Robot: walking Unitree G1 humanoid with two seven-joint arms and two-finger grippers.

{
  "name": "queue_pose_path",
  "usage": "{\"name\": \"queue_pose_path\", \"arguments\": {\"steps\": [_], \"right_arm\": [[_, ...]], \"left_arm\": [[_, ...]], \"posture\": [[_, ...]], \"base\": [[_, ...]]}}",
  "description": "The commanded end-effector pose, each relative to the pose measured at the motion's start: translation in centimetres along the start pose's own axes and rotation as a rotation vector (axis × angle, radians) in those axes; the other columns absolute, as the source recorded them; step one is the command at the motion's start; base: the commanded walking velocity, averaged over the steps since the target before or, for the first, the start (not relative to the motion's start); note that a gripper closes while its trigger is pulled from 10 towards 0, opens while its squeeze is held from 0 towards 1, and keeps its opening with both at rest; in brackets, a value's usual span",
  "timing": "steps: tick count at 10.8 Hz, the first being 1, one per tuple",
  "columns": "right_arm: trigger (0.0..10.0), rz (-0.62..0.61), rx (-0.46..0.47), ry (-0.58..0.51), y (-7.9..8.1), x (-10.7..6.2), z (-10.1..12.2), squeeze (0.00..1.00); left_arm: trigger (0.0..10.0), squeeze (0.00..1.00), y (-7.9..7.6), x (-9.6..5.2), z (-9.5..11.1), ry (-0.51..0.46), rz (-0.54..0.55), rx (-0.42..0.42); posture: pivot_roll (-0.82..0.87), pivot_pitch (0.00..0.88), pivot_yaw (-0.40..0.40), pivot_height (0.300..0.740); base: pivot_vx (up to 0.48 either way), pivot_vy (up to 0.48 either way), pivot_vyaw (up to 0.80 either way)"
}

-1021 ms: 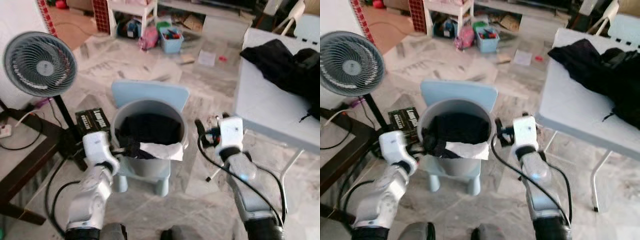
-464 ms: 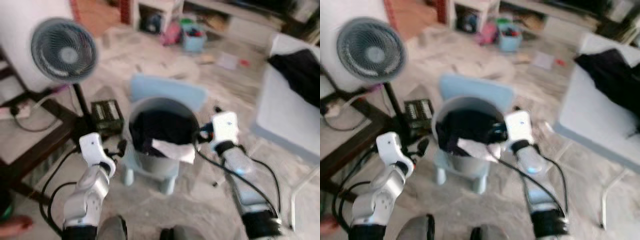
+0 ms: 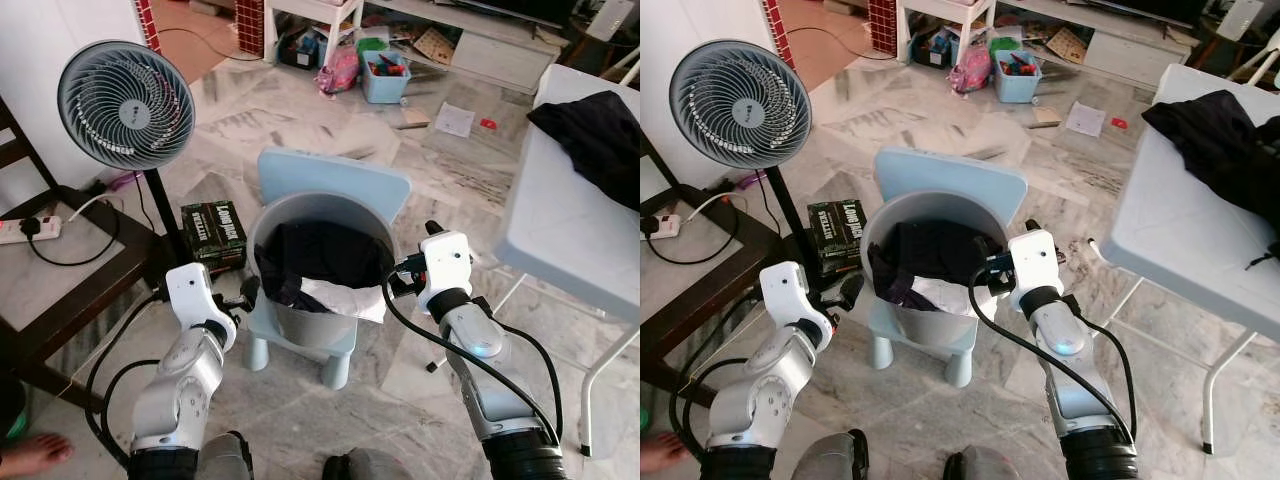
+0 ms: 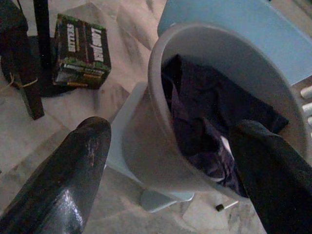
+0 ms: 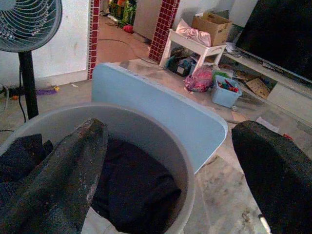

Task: Hang hanger

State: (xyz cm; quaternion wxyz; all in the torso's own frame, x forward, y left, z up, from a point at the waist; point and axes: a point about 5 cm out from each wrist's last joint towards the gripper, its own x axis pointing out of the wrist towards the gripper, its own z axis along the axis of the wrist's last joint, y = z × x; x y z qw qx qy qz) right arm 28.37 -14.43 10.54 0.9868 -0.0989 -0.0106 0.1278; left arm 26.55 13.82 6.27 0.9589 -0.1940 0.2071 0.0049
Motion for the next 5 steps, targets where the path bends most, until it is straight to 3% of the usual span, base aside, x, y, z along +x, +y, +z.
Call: {"name": "queue_pose_path", "arguments": {"steps": [1, 5], "right_arm": [[10.0, -0.008, -0.008, -0.012, -0.10, 0.00, 0.21, 0.00], [10.0, -0.018, -0.014, -0.026, -0.17, 0.43, 0.49, 0.00]], "left_arm": [[10.0, 0.00, -1.54, 0.30, -0.32, 0.005, -0.041, -0.034], [10.0, 0.00, -1.57, 0.78, 0.23, -0.014, -0.047, -0.028]], "posture": [[-0.06, 0.081, -0.079, 0.740], [-0.06, 0.065, -0.070, 0.740]], "base": [[0.000, -0.285, 0.00], [0.000, -0.367, 0.00]]}}
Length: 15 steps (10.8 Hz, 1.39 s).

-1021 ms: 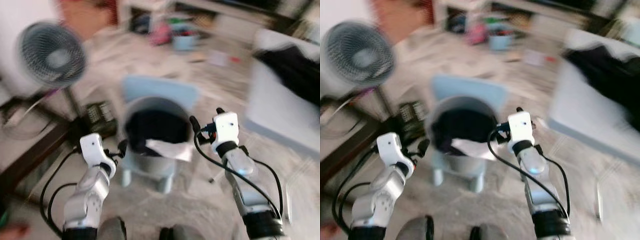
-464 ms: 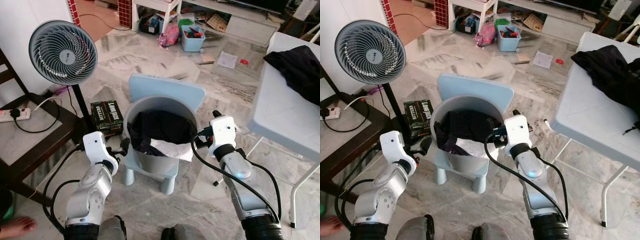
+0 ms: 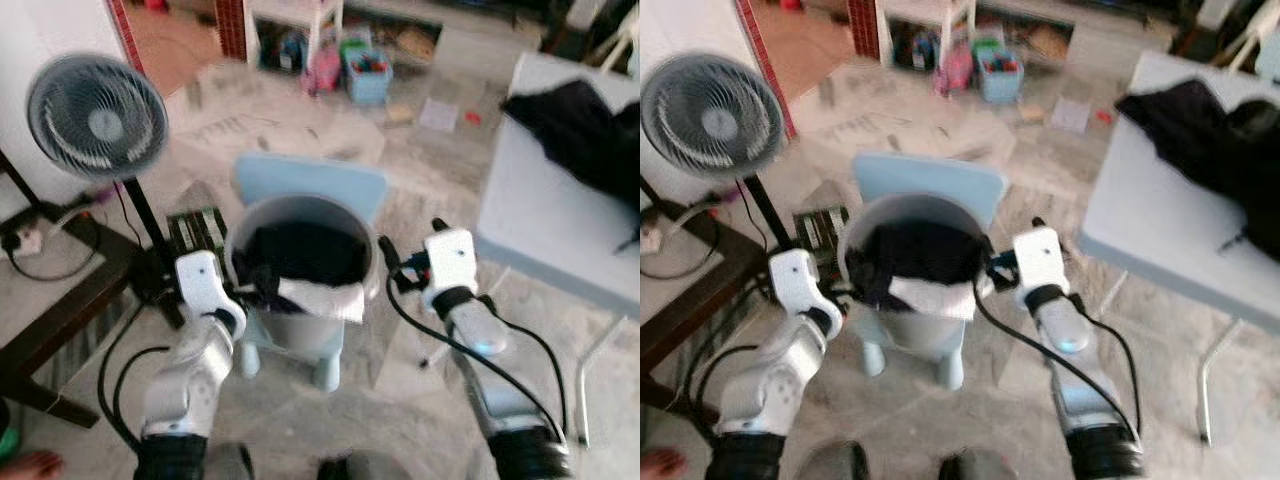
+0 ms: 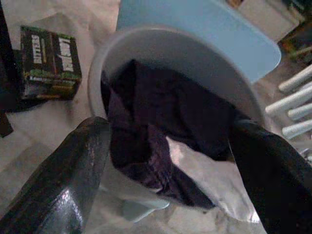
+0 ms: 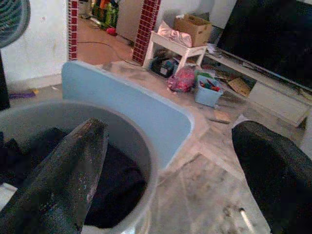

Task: Hang hanger

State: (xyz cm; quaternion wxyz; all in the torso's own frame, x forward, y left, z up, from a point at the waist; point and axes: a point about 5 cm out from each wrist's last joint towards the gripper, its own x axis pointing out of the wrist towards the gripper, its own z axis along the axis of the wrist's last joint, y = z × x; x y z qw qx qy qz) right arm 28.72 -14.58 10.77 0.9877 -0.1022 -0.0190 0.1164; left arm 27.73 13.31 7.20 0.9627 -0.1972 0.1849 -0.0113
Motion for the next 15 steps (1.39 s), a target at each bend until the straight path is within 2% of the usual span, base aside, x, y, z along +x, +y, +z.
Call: {"name": "queue_pose_path", "arguments": {"steps": [1, 3, 5, 6, 7, 10, 13, 14, 15], "right_arm": [[10.0, 0.008, -0.005, -0.014, 0.2, 0.1, 0.3, 0.00], [10.0, 0.013, -0.008, -0.015, 0.3, 0.2, 0.2, 0.00], [10.0, 0.018, -0.010, -0.015, 0.3, 0.2, 0.2, 0.00], [10.0, 0.019, -0.011, -0.015, 0.3, 0.2, 0.2, 0.00], [10.0, 0.026, -0.017, -0.015, 0.2, 0.1, 0.2, 0.00], [10.0, 0.034, -0.044, 0.000, -0.8, -0.8, 0.2, 0.00], [10.0, 0.057, -0.066, 0.008, -1.6, -2.1, 0.9, 0.00], [10.0, 0.073, -0.078, 0.015, -1.5, -2.4, 1.0, 0.00], [10.0, 0.079, -0.091, 0.012, -1.7, -2.8, 1.4, 0.00]], "left_arm": [[10.0, 0.00, -0.6, 0.1, -0.8, 0.020, -0.007, -0.032], [10.0, 0.00, -0.6, 0.2, -0.8, 0.012, 0.007, -0.021], [10.0, 0.00, -0.1, 0.2, -0.8, 0.006, 0.068, -0.029], [10.0, 0.00, 0.3, 0.3, -0.8, 0.003, 0.110, -0.052], [10.0, 0.00, 1.5, 0.6, -0.9, 0.019, 0.204, -0.123], [10.0, 0.00, 3.3, 1.1, -1.2, 0.026, 0.324, -0.272], [10.0, 0.00, 4.1, 1.3, -1.4, 0.043, 0.354, -0.301], [10.0, 0.00, 4.5, 1.5, -2.0, 0.081, 0.353, -0.295], [10.0, 0.00, 4.5, 1.6, -2.6, 0.108, 0.347, -0.324]], "posture": [[-0.06, 0.063, -0.069, 0.740], [-0.06, 0.063, -0.069, 0.740], [-0.06, 0.065, -0.072, 0.740], [-0.06, 0.066, -0.074, 0.740], [-0.07, 0.069, -0.079, 0.740], [-0.11, 0.095, -0.104, 0.740], [-0.14, 0.141, -0.150, 0.740], [-0.16, 0.152, -0.159, 0.740], [-0.18, 0.163, -0.170, 0.740]], "base": [[0.000, -0.386, 0.00], [0.000, -0.126, 0.00], [0.000, 0.000, 0.00], [0.000, 0.000, 0.00], [0.000, 0.000, 0.00], [0.000, 0.000, 0.00], [0.000, 0.000, 0.00], [0.000, 0.000, 0.00], [0.000, 0.000, 0.00]]}}
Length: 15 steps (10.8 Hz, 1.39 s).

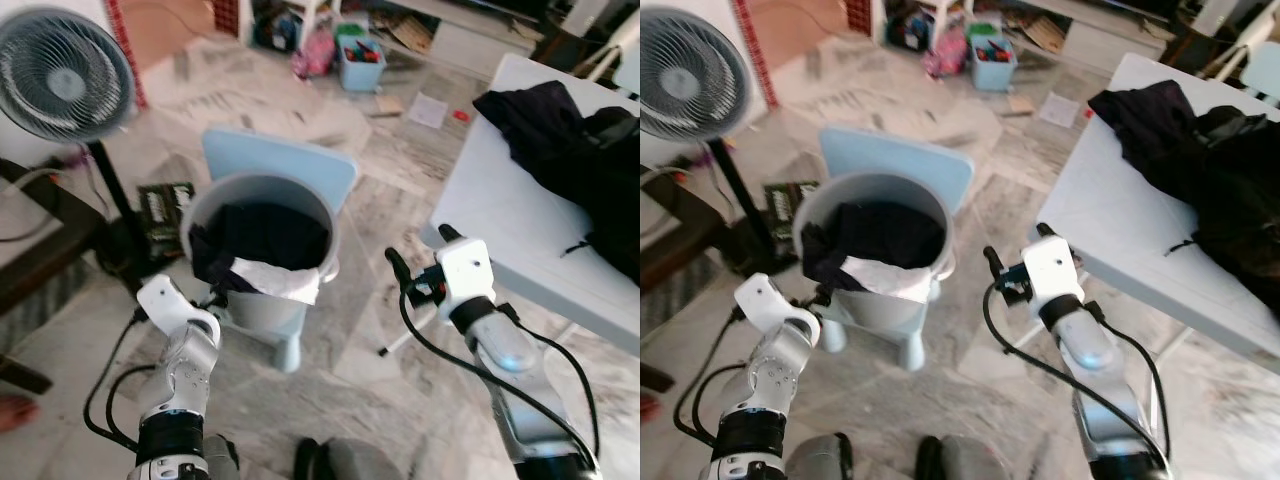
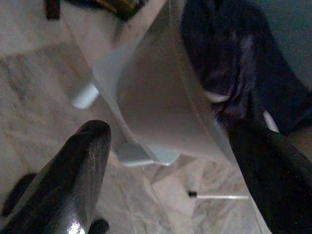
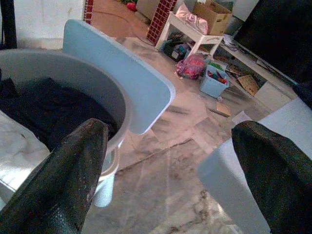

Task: Hang hanger

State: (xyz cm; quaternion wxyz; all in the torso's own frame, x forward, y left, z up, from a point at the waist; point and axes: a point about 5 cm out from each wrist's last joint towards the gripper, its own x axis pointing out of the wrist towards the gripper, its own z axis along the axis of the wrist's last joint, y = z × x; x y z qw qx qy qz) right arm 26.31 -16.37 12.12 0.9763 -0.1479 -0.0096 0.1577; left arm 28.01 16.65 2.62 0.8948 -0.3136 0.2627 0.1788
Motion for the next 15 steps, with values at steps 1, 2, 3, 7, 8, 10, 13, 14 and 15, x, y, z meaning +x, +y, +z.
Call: {"name": "queue_pose_path", "arguments": {"steps": [1, 2, 3, 7, 8, 10, 13, 14, 15], "right_arm": [[10.0, -0.007, -0.011, -0.007, -0.6, -0.4, 0.6, 0.00], [10.0, 0.008, -0.027, 0.002, -0.7, -0.7, 0.8, 0.00], [10.0, 0.013, -0.032, 0.014, -0.8, -1.1, 0.8, 0.00], [10.0, 0.018, -0.037, 0.026, -0.7, -1.5, 1.0, 0.00], [10.0, 0.024, -0.039, 0.023, -0.6, -1.3, 1.1, 0.00], [10.0, 0.025, -0.043, 0.010, -0.6, -0.7, 1.3, 0.00], [10.0, 0.025, -0.036, 0.001, -0.4, -0.3, 1.3, 0.00], [10.0, 0.033, -0.028, 0.004, -0.3, -0.2, 1.2, 0.00], [10.0, 0.118, -0.001, 0.013, 0.4, -0.7, 1.1, 0.00]], "left_arm": [[10.0, 0.00, -0.5, 0.2, 0.1, -0.005, -0.023, -0.019], [10.0, 0.00, -0.5, 0.6, 0.5, -0.024, -0.024, -0.011], [10.0, 0.00, 0.1, 1.1, 1.1, -0.054, 0.004, -0.030], [10.0, 0.00, -1.1, 1.6, 2.2, -0.117, -0.050, -0.029], [10.0, 0.00, -1.2, 1.5, 2.1, -0.124, -0.043, -0.029], [10.0, 0.00, -1.5, 0.4, 2.0, -0.189, -0.026, 0.012], [10.0, 0.00, -2.6, -1.3, 1.1, -0.205, -0.044, 0.029], [10.0, 0.00, -2.6, -1.3, 1.1, -0.213, -0.041, 0.026], [10.0, 0.00, -2.2, -1.2, 1.9, -0.252, -0.033, 0.003]], "posture": [[-0.20, 0.176, -0.185, 0.740], [-0.20, 0.183, -0.197, 0.740], [-0.21, 0.183, -0.200, 0.740], [-0.21, 0.182, -0.202, 0.740], [-0.21, 0.177, -0.201, 0.740], [-0.19, 0.173, -0.200, 0.740], [-0.17, 0.167, -0.192, 0.740], [-0.17, 0.165, -0.191, 0.740], [-0.17, 0.165, -0.189, 0.740]], "base": [[0.000, 0.000, 0.00], [0.000, 0.000, 0.00], [0.000, 0.000, 0.00], [0.000, 0.000, 0.00], [0.000, 0.000, 0.00], [0.000, 0.000, 0.00], [0.000, 0.000, 0.00], [0.000, 0.000, 0.00], [0.000, 0.000, 0.00]]}}
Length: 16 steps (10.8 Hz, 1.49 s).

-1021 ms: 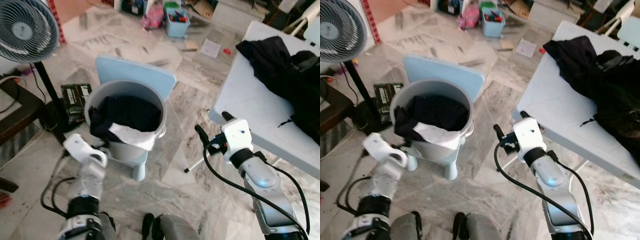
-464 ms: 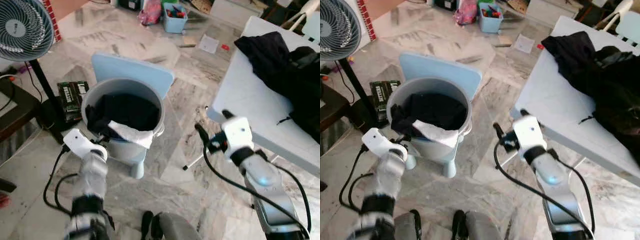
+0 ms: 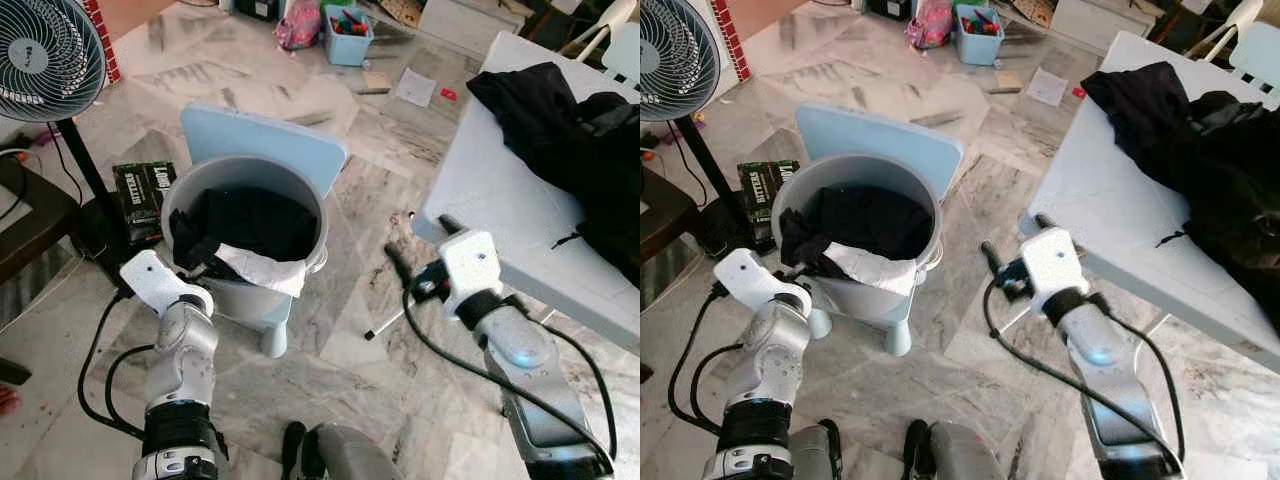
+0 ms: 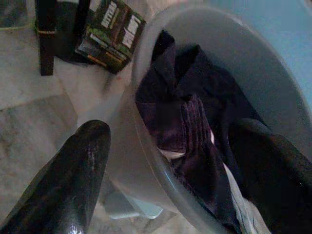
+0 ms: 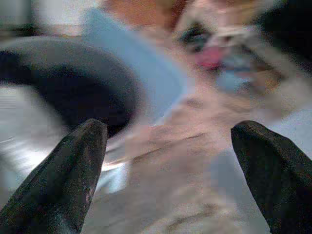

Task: Hang hanger

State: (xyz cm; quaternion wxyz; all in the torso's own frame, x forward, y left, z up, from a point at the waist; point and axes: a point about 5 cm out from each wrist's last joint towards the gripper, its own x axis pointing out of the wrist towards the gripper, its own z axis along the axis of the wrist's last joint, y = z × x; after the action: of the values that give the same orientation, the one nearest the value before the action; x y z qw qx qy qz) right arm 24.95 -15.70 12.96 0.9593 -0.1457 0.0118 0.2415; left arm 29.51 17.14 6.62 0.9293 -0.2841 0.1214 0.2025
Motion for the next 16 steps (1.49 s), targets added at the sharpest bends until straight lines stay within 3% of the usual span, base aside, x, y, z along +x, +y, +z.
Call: {"name": "queue_pose_path", "arguments": {"steps": [1, 2, 4, 5, 8, 10, 11, 13, 14, 16], "right_arm": [[10.0, 0.109, 0.048, 0.058, 0.6, -1.2, -0.9, 0.00], [10.0, 0.129, 0.011, 0.079, 0.3, -1.9, -1.3, 0.00], [10.0, 0.119, -0.013, 0.091, -0.2, -2.1, -1.5, 0.00], [10.0, 0.154, -0.010, 0.079, 0.1, -2.1, -0.9, 0.00], [10.0, 0.435, 0.058, 0.141, 2.7, -4.0, -0.7, 0.00], [10.0, 0.459, 0.038, 0.172, 2.9, -4.7, -1.3, 0.00], [10.0, 0.443, 0.030, 0.175, 2.7, -4.8, -1.1, 0.00], [10.0, 0.431, 0.012, 0.168, 2.6, -4.6, -1.0, 0.00], [10.0, 0.432, 0.010, 0.166, 2.7, -4.5, -1.0, 0.00], [10.0, 0.428, -0.003, 0.165, 2.7, -4.5, -0.9, 0.00]], "left_arm": [[10.0, 0.00, 0.4, -0.2, -0.2, -0.001, 0.009, -0.013], [10.0, 0.00, 0.4, 0.0, 0.1, -0.002, 0.007, -0.019], [10.0, 0.00, 0.8, 1.3, -0.4, 0.066, 0.005, -0.109], [10.0, 0.00, 0.6, 1.9, -0.5, 0.078, -0.019, -0.099], [10.0, 0.00, -0.2, 3.0, -1.1, 0.128, -0.076, -0.120], [10.0, 0.00, -0.5, 3.6, -1.4, 0.154, -0.100, -0.124], [5.8, 0.00, -0.4, 3.7, -1.6, 0.163, -0.109, -0.126], [0.0, 0.00, -0.2, 4.0, -1.6, 0.165, -0.100, -0.161], [0.0, 0.00, 0.1, 4.1, -1.7, 0.175, -0.079, -0.204], [0.0, 0.00, 0.4, 4.3, -1.9, 0.181, -0.067, -0.211]], "posture": [[-0.18, 0.162, -0.189, 0.740], [-0.18, 0.161, -0.189, 0.740], [-0.19, 0.159, -0.190, 0.740], [-0.20, 0.158, -0.189, 0.740], [-0.22, 0.164, -0.194, 0.740], [-0.23, 0.167, -0.201, 0.740], [-0.24, 0.167, -0.203, 0.740], [-0.24, 0.167, -0.205, 0.740], [-0.24, 0.167, -0.206, 0.740], [-0.24, 0.165, -0.211, 0.740]], "base": [[0.000, 0.000, 0.00], [0.000, 0.000, 0.00], [0.000, 0.000, 0.00], [0.000, 0.000, 0.00], [0.000, 0.000, 0.00], [0.000, 0.000, 0.00], [0.000, 0.000, 0.00], [0.000, 0.000, 0.00], [0.000, 0.000, 0.00], [0.000, 0.000, 0.00]]}}
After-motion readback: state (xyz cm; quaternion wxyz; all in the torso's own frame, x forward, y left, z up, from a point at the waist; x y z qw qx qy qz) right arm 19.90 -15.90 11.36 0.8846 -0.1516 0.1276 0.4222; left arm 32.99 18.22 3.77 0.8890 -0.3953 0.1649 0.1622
